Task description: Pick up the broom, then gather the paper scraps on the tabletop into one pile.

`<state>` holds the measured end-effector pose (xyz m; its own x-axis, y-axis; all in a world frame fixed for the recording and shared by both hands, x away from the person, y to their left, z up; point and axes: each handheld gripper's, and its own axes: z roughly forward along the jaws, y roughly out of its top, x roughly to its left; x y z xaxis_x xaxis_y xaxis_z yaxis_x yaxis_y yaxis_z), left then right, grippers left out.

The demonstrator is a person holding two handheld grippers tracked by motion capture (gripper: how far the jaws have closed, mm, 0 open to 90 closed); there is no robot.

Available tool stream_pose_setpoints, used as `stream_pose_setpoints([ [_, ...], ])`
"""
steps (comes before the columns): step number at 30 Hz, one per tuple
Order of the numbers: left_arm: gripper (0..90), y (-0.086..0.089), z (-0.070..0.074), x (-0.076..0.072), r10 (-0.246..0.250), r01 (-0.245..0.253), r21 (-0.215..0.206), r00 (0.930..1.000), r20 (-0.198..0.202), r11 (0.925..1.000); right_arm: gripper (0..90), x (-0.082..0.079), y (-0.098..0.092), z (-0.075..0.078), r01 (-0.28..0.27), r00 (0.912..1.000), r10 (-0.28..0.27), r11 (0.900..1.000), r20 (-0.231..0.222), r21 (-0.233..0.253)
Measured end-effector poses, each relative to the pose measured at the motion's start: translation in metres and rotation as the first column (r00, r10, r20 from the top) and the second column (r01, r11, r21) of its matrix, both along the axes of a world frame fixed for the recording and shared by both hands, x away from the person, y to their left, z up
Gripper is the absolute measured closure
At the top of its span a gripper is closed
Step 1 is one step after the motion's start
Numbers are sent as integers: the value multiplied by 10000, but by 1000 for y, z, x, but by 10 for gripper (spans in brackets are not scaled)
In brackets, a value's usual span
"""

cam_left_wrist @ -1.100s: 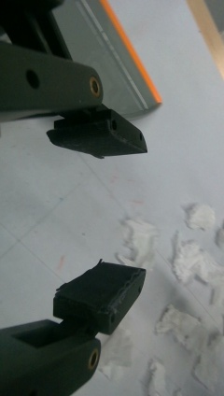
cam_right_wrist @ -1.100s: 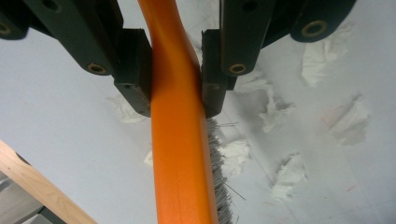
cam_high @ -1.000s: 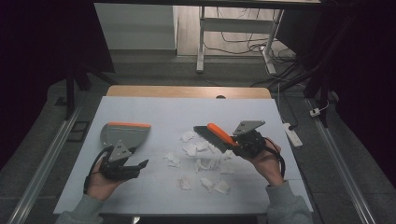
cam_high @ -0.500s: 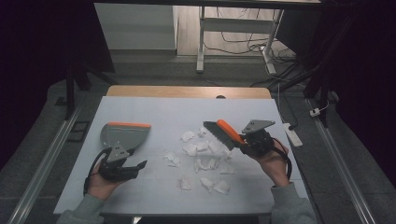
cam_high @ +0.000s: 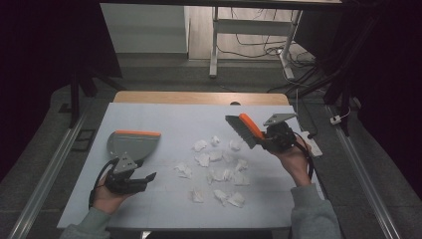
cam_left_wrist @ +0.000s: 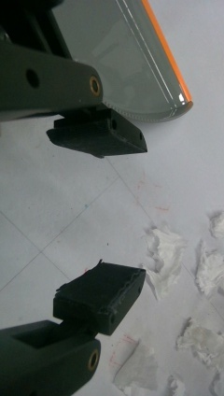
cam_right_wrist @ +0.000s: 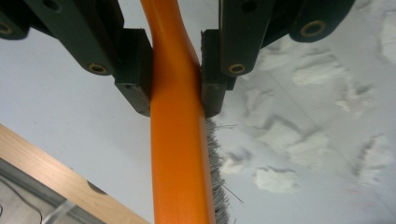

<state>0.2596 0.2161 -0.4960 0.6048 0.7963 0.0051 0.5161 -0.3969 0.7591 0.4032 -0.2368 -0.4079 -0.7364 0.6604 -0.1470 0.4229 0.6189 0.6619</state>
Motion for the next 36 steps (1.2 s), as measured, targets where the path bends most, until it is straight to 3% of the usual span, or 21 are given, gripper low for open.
stream_pose_setpoints([
  [3,359,1,0,-1,35,-35,-54,10000,9,10000,691,15,0,3,140,9994,-161,9976,-310,-672],
  [7,360,4,2,-2,114,-113,-120,9999,84,9999,692,35,0,4,292,9960,-378,9940,-811,-1054],
  [13,360,7,0,-4,87,-87,-106,9999,66,9999,694,54,6,-6,407,9905,-663,9783,-1208,-2030],
  [19,360,10,-2,-6,92,-92,-149,9999,41,9998,694,64,17,-25,297,9815,-830,9563,-1725,-2909],
  [29,361,11,-4,-4,56,-57,-274,10000,-50,9996,695,79,37,-38,320,9720,-1107,9361,-2071,-3502],
  [36,361,9,-5,-3,-16,14,-238,10000,-67,9997,698,69,67,-42,-591,9755,-370,9051,-2167,-4210],
])
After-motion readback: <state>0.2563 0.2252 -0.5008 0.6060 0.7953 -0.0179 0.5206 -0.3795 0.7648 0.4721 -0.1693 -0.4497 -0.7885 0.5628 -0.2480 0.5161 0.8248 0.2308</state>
